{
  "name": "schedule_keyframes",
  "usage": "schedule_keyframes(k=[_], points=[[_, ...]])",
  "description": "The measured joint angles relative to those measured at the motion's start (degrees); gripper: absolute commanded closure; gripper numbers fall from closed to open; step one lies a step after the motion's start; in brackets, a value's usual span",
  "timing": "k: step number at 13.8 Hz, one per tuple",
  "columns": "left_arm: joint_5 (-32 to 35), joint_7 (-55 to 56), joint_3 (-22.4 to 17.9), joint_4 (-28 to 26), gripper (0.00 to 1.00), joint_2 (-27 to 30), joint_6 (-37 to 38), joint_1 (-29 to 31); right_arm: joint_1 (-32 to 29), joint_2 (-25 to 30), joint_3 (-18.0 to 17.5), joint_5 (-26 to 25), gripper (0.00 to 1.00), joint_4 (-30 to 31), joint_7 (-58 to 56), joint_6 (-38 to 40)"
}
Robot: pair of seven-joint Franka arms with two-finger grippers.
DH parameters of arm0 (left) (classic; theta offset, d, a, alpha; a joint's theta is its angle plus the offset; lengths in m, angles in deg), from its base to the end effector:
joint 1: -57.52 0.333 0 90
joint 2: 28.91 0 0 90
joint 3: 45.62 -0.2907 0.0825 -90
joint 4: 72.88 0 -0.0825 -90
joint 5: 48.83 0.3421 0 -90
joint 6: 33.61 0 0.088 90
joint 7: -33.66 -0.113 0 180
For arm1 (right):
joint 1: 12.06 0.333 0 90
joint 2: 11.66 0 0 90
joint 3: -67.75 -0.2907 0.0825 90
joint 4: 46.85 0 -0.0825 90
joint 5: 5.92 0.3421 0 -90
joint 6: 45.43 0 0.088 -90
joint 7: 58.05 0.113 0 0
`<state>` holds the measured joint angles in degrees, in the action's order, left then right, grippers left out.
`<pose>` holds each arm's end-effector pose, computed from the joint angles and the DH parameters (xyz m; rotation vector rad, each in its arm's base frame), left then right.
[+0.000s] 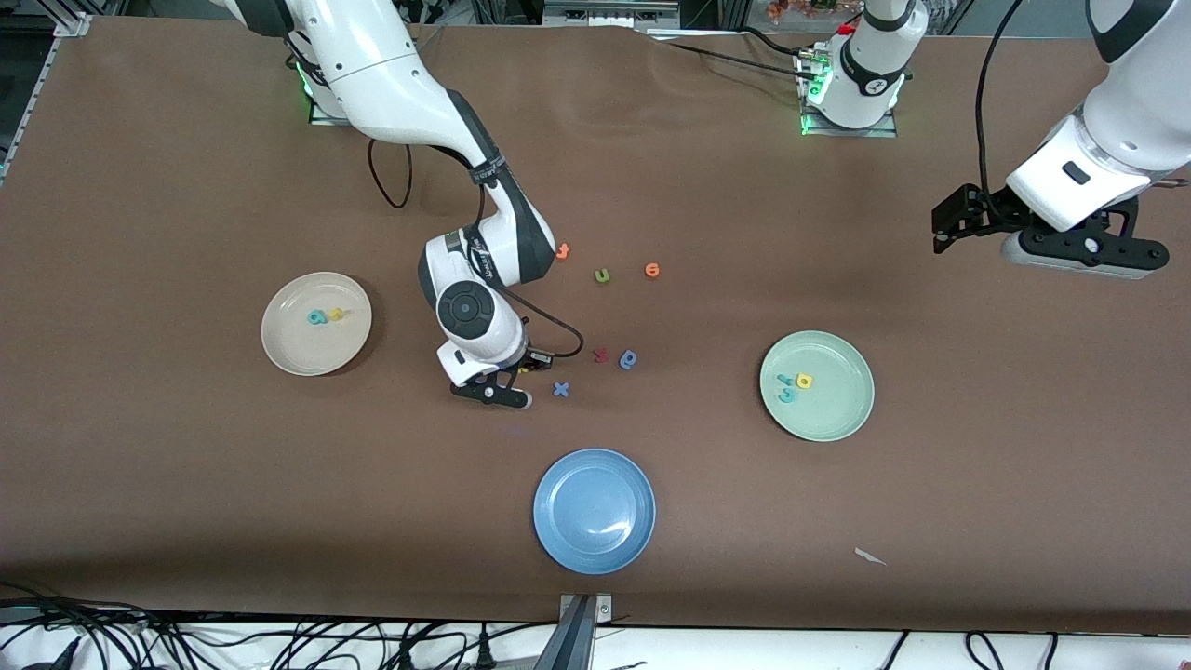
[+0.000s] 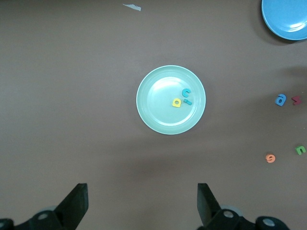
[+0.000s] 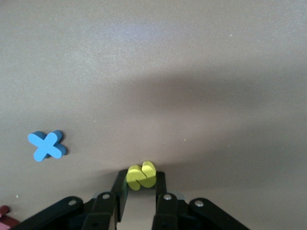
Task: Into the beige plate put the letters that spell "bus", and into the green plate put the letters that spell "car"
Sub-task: 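Grasp the yellow 2 with the right gripper while the left gripper returns to rest, then carry the yellow 2 to the white plate and open the right gripper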
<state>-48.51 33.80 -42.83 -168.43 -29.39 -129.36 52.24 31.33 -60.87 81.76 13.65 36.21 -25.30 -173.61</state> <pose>0.5162 -0.0725 0.5557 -3.1285 0.2177 0.0070 0.5603 0.3604 0.1842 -3.0781 0.3062 0.1128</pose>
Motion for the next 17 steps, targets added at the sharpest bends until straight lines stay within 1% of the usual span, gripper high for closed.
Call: schedule_keyframes(k=[1,3,5,7,9,11,13,17], points=[[0.0,0.0,0.0,0.0,0.00,0.0,0.0,-0.1,0.0,0.0,0.0,0.0,0.87,-0.1,0.0,0.3],[0.0,0.0,0.0,0.0,0.00,-0.1,0.0,-0.3,-0.7,-0.1,0.3,-0.1,0.86,-1.6,-0.8,3.5],[0.0,0.0,0.0,0.1,0.00,-0.1,0.2,-0.3,-1.9,0.0,1.7,-1.1,0.86,-3.7,-4.4,7.1],[0.0,0.0,0.0,0.2,0.00,-0.1,1.2,-0.3,-2.6,0.5,4.3,-2.6,0.85,-4.3,-8.6,11.1],[0.0,0.0,0.1,0.4,0.00,-0.1,1.3,-0.4,-2.9,2.0,7.6,-2.7,0.85,-3.4,-14.1,14.9],[0.0,0.0,0.3,0.7,0.00,-0.1,1.4,-0.7,-3.0,5.9,10.4,-2.9,0.85,1.7,-20.7,15.3],[0.0,0.0,0.4,1.1,0.00,-0.1,1.6,-0.9,-3.2,11.3,13.4,-3.1,0.85,9.5,-28.3,13.8],[0.0,0.0,-0.3,2.0,0.00,0.0,2.3,-0.4,-3.5,21.7,18.3,-4.8,0.84,28.2,-41.0,3.5]])
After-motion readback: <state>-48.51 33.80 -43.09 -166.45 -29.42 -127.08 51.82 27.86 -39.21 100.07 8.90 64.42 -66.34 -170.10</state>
